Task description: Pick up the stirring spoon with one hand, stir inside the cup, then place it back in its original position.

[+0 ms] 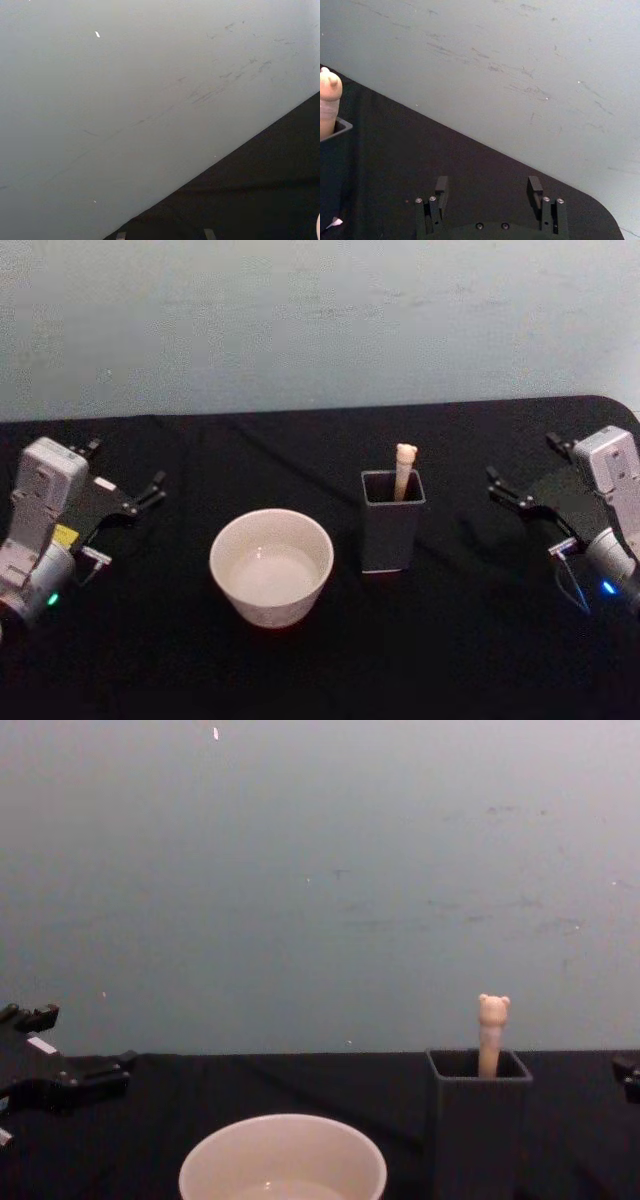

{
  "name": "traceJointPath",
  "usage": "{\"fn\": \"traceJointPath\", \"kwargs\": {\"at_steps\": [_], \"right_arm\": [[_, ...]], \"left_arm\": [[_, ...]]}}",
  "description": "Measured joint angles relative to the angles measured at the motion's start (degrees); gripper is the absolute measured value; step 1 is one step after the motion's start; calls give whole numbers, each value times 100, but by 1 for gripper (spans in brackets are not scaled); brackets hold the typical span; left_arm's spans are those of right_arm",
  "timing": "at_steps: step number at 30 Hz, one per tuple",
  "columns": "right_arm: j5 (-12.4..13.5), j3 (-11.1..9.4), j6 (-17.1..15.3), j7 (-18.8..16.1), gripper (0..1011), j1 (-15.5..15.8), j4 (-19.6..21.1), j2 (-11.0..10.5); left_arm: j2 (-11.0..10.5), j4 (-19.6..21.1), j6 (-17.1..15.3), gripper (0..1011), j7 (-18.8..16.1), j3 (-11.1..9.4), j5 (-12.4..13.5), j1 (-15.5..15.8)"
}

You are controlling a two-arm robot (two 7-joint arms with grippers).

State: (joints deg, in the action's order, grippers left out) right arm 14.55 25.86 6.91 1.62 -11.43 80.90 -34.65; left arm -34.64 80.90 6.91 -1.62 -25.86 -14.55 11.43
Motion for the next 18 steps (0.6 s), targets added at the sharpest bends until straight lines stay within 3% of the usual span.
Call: {"fn": "traceJointPath", "kwargs": {"at_steps": [18], "right_arm": [[0,0,0,0,1002,0,0,0]], "left_arm": [[0,0,0,1001,0,0,0,0]]}}
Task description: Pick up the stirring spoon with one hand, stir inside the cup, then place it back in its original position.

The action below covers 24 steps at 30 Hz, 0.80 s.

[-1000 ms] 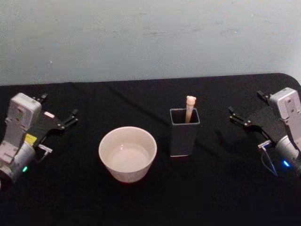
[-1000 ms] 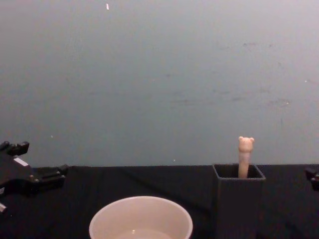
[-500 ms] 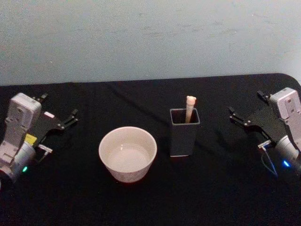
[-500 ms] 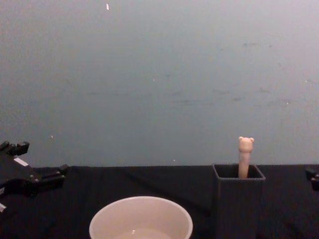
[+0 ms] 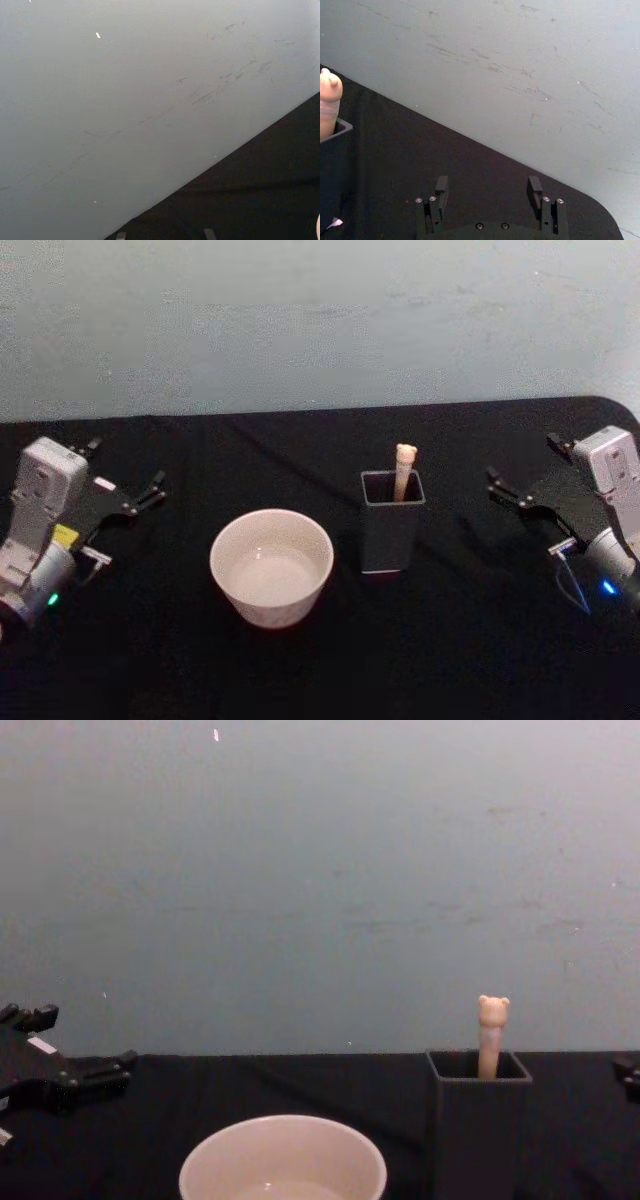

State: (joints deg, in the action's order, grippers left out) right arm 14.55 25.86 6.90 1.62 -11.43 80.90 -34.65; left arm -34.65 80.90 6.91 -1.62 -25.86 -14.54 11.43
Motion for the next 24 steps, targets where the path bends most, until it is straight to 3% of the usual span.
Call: {"fn": "traceJointPath", "kwargs": {"at_steps": [24], "right_arm": [[0,0,0,0,1000,0,0,0]], "left_arm": [[0,0,0,1001,0,0,0,0]]}}
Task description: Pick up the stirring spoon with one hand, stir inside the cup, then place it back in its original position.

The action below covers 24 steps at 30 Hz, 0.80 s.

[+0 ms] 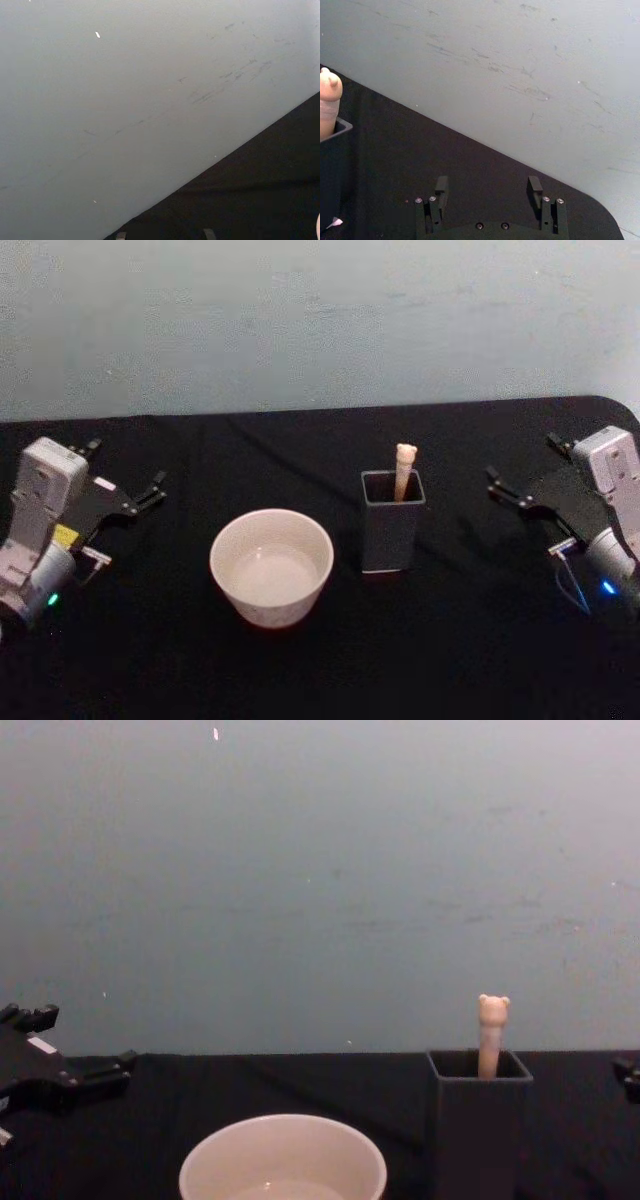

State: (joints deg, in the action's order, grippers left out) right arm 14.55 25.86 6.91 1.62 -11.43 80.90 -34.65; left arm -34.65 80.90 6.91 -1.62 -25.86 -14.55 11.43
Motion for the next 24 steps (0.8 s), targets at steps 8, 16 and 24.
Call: {"fn": "traceJointPath", "kwargs": {"at_steps": [8,16,24], "right_arm": [[0,0,0,0,1002,0,0,1],[310,-212,109,-416,1000,143,199,-39],[1274,-479,217,-1658,1002,252,499,-192]], "left_arm": [[0,0,0,1001,0,0,0,0],[0,0,0,1001,0,0,0,0],[0,0,0,1002,0,0,0,0]]}}
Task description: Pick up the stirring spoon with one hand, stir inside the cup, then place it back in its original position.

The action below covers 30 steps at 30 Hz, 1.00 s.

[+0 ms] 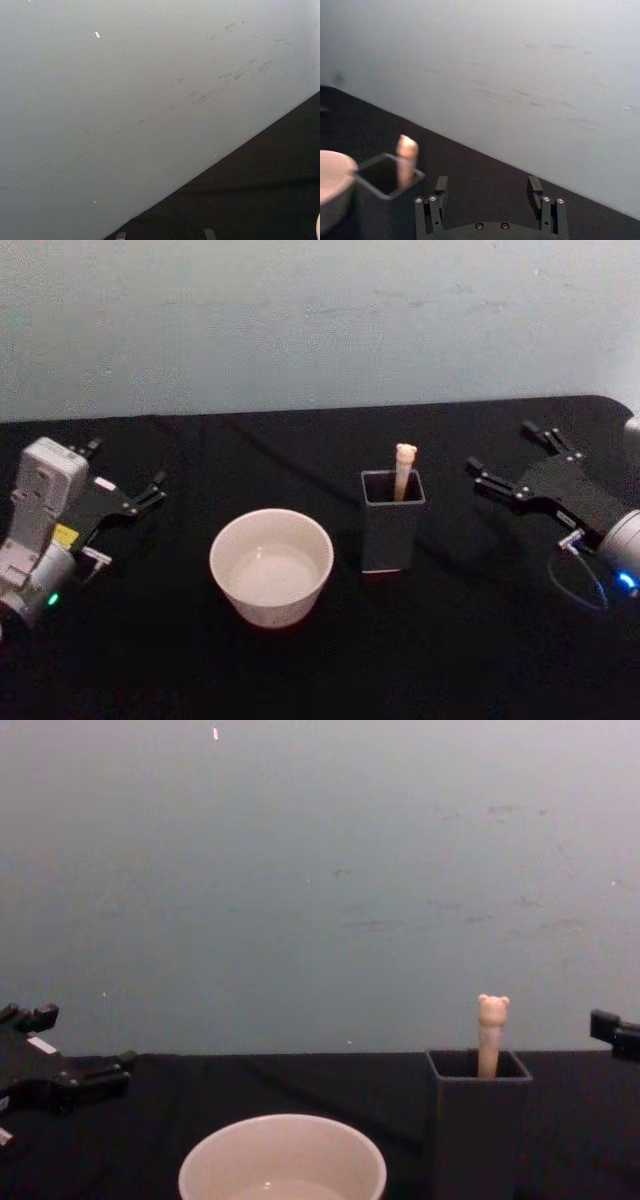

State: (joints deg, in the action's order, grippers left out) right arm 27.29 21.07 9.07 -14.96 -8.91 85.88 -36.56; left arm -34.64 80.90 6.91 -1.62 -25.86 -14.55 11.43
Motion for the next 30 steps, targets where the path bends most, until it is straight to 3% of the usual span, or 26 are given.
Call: {"fn": "traceJointPath", "kwargs": {"at_steps": [4,9,19,30], "right_arm": [[380,-19,-43,-677,1000,-106,-22,-20],[582,77,-204,-1352,1000,-356,-203,45],[531,324,-305,-2140,1000,-871,-690,336],[317,549,-313,-2538,1000,-1332,-1270,658]], "left_arm": [[0,0,0,1001,0,0,0,0],[0,0,0,1001,0,0,0,0],[0,0,0,1001,0,0,0,0],[0,0,0,1002,0,0,0,0]]}}
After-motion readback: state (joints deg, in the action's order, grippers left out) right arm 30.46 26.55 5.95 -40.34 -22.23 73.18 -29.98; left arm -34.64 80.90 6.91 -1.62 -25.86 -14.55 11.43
